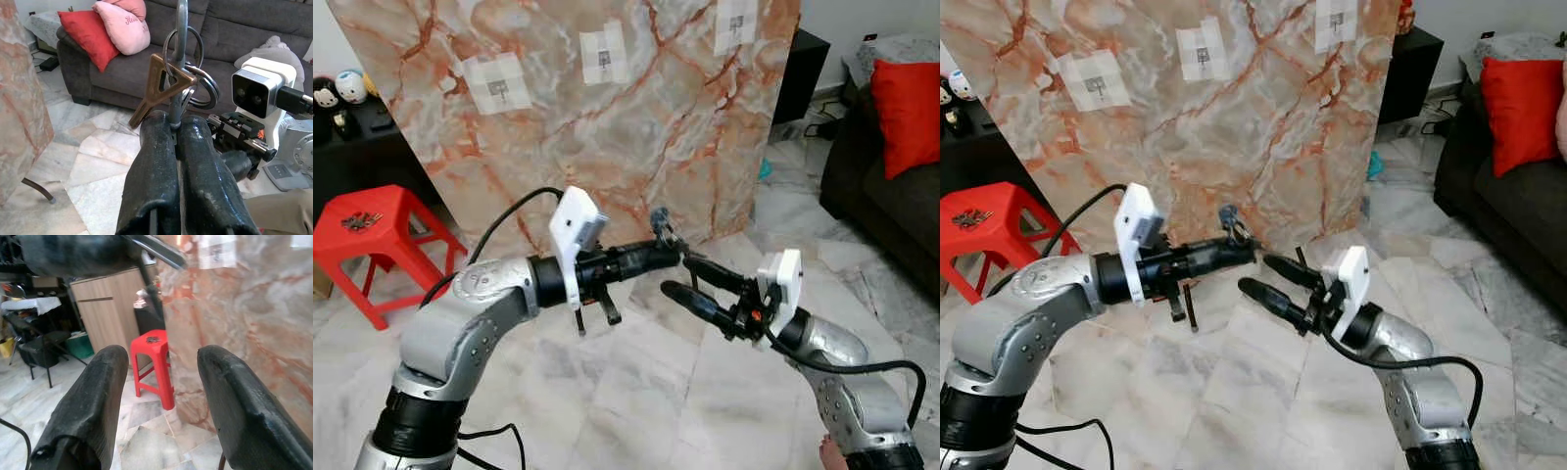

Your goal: Hang keys on a hook

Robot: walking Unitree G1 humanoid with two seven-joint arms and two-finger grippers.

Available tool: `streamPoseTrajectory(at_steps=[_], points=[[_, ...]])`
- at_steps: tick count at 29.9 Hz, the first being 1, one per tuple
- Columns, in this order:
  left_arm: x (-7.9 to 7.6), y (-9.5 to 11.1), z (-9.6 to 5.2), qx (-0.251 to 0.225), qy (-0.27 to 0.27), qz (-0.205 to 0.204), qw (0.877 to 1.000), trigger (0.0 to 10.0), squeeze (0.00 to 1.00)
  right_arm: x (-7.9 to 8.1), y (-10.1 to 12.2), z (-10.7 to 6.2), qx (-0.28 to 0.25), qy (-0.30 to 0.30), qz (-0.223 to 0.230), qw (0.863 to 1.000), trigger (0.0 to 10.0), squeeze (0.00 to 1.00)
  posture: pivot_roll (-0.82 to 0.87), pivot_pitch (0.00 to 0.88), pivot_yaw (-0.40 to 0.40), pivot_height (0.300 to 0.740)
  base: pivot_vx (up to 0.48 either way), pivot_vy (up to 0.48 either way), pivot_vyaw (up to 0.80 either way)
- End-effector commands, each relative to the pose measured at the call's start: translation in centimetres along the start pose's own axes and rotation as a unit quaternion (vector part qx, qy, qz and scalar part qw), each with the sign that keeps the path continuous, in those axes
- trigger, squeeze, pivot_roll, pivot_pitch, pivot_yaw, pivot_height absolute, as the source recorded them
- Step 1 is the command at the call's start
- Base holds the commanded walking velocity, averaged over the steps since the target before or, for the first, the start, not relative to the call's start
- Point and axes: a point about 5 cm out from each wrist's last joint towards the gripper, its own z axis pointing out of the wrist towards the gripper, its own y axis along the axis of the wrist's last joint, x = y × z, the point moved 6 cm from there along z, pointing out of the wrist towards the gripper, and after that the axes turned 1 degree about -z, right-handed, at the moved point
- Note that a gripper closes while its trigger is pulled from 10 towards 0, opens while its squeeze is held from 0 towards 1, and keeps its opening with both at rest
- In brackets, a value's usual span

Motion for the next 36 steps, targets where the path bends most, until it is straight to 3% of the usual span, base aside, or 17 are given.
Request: streamPoseTrajectory(at_steps=[1, 12, 36], points=[[0.1, 0.3, -0.1, -0.004, -0.002, -0.009, 1.000, 10.0, 0.00, -0.2, 0.3, -0.3, -0.012, -0.003, 0.004, 1.000, 10.0, 0.00, -0.11, 0.075, 0.054, 0.740, 0.000, 0.000, 0.00], [-1.0, 0.5, -0.1, -0.012, -0.030, -0.035, 0.999, 10.0, 0.00, 0.1, 0.7, 0.2, -0.030, 0.014, 0.005, 0.999, 10.0, 0.00, -0.10, 0.075, 0.051, 0.740, 0.000, 0.000, 0.00], [-2.4, 0.1, 0.1, -0.001, -0.074, -0.046, 0.996, 10.0, 0.00, 1.1, 1.4, 1.7, -0.035, 0.065, -0.011, 0.997, 10.0, 0.00, -0.11, 0.058, 0.050, 0.740, 0.000, 0.000, 0.00]])
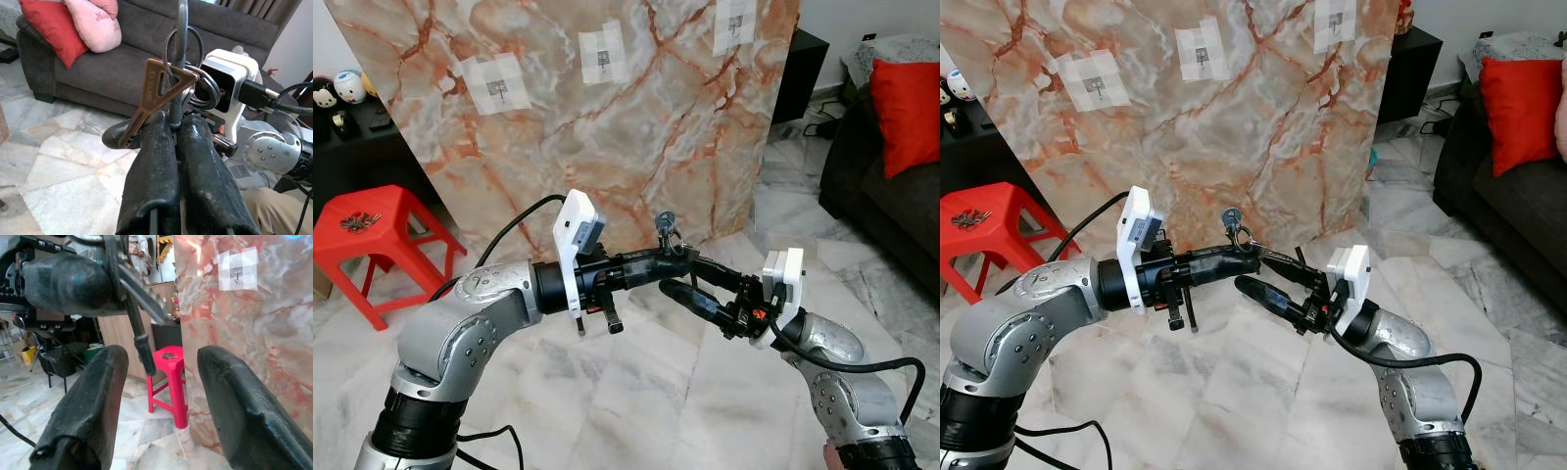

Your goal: Hang keys on a hook

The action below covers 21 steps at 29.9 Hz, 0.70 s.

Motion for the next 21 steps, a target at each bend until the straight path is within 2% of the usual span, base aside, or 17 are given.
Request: streamPoseTrajectory(at_steps=[1, 13, 14, 15, 21], points=[[-0.63, 0.22, -0.17, 0.004, -0.014, 0.004, 1.000, 10.0, 0.00, 0.30, 0.01, 0.39, -0.001, 0.013, -0.002, 1.000, 10.0, 0.00, -0.11, 0.060, 0.049, 0.740, 0.000, 0.000, 0.00], [-0.63, 0.02, -0.21, 0.008, -0.015, 0.003, 1.000, 10.0, 0.00, 0.35, 0.03, 0.50, -0.003, 0.019, 0.002, 1.000, 10.0, 0.00, -0.10, 0.066, 0.048, 0.740, 0.000, 0.000, 0.00], [-0.58, -0.03, -0.22, 0.010, -0.014, 0.003, 1.000, 10.0, 0.00, 0.29, 0.05, 0.42, -0.003, 0.019, 0.002, 1.000, 5.8, 0.00, -0.10, 0.068, 0.048, 0.740, 0.000, 0.000, 0.00], [-0.57, -0.05, -0.22, 0.010, -0.014, 0.003, 1.000, 10.0, 0.00, 0.12, 0.11, 0.35, -0.003, 0.016, 0.002, 1.000, 0.0, 0.00, -0.10, 0.069, 0.048, 0.740, 0.000, 0.000, 0.00], [-0.63, -0.06, -0.20, 0.010, -0.016, 0.003, 1.000, 10.0, 0.00, -0.19, 0.33, 0.38, -0.007, 0.011, 0.000, 1.000, 0.1, 0.00, -0.10, 0.070, 0.049, 0.740, 0.000, 0.000, 0.00]])
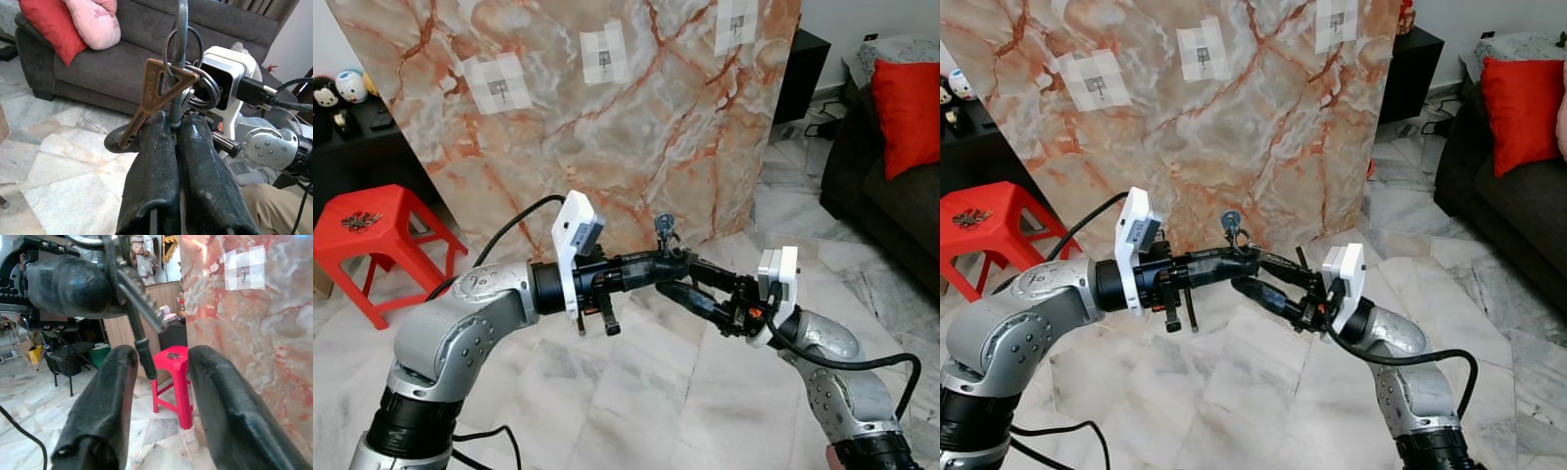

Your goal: Hang keys on a hook

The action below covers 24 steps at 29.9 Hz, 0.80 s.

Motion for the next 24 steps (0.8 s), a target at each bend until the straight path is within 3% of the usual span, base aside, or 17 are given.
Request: streamPoseTrajectory(at_steps=[1, 24], points=[[-0.63, 0.04, 0.00, 0.004, -0.014, 0.001, 1.000, 10.0, 0.00, -0.26, 0.47, 0.10, -0.007, 0.000, -0.006, 1.000, 0.0, 0.00, -0.10, 0.070, 0.049, 0.740, 0.000, 0.000, 0.00], [-0.31, -0.73, -0.18, 0.016, -0.008, -0.003, 1.000, 10.0, 0.00, 0.14, 0.84, 0.11, -0.016, 0.015, 0.002, 1.000, 0.0, 0.00, -0.10, 0.072, 0.050, 0.740, 0.000, 0.000, 0.00]])
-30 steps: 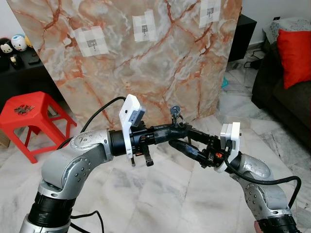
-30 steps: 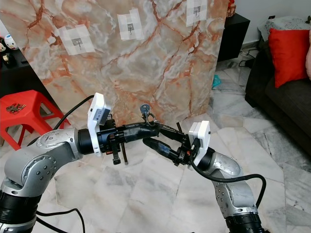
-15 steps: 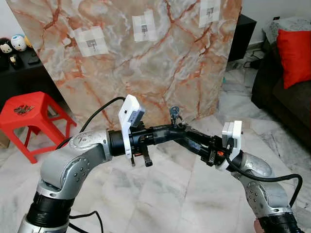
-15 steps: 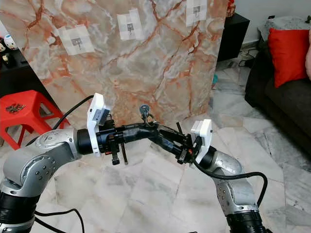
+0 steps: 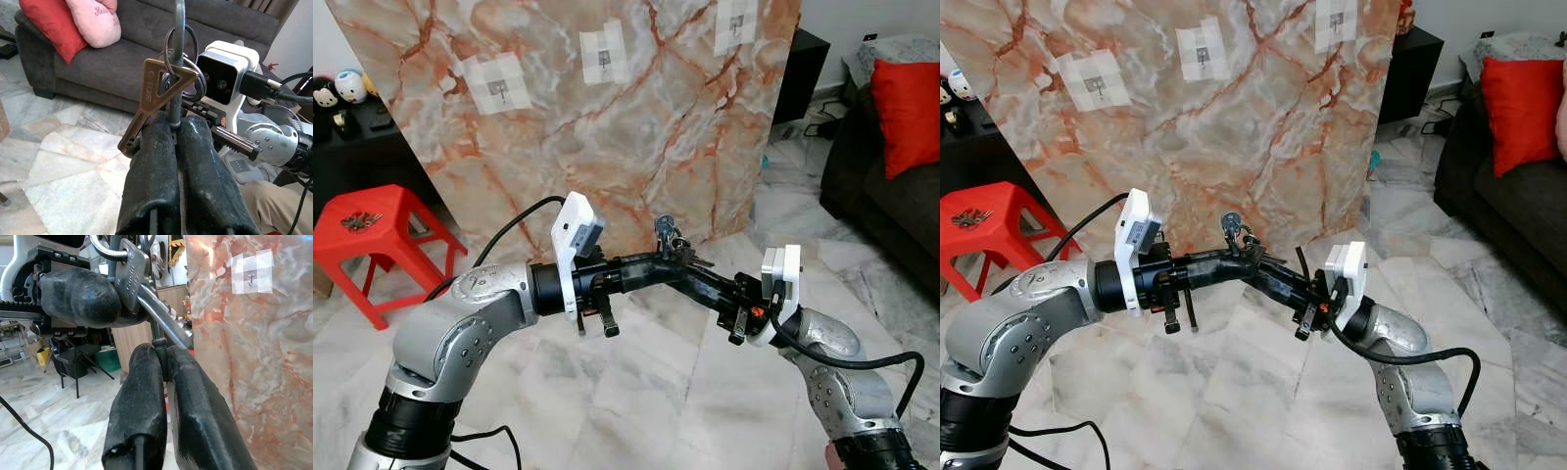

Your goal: Hang keys on a hook

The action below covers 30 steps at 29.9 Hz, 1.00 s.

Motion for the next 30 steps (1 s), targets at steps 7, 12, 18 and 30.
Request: streamPoseTrajectory(at_steps=[7, 12, 18, 30], points=[[0.3, -0.7, -0.6, 0.017, 0.005, 0.000, 1.000, 10.0, 0.00, -0.4, 0.7, -0.5, -0.005, -0.004, -0.004, 1.000, 0.0, 0.00, -0.10, 0.073, 0.048, 0.740, 0.000, 0.000, 0.00], [0.8, -0.8, -1.1, 0.022, 0.018, 0.003, 1.000, 10.0, 0.00, -0.7, 0.9, -0.8, -0.003, -0.010, -0.007, 1.000, 0.0, 0.00, -0.10, 0.072, 0.047, 0.740, 0.000, 0.000, 0.00], [1.2, -1.4, -1.4, 0.033, 0.029, 0.002, 0.999, 10.0, 0.00, -1.0, 1.1, -1.0, -0.002, -0.014, -0.009, 1.000, 0.0, 0.00, -0.11, 0.072, 0.046, 0.740, 0.000, 0.000, 0.00], [1.5, -2.2, -1.9, 0.047, 0.038, 0.001, 0.998, 10.0, 0.00, -1.3, 1.2, -1.5, 0.007, -0.018, -0.012, 1.000, 0.0, 0.00, -0.11, 0.073, 0.045, 0.740, 0.000, 0.000, 0.00]])
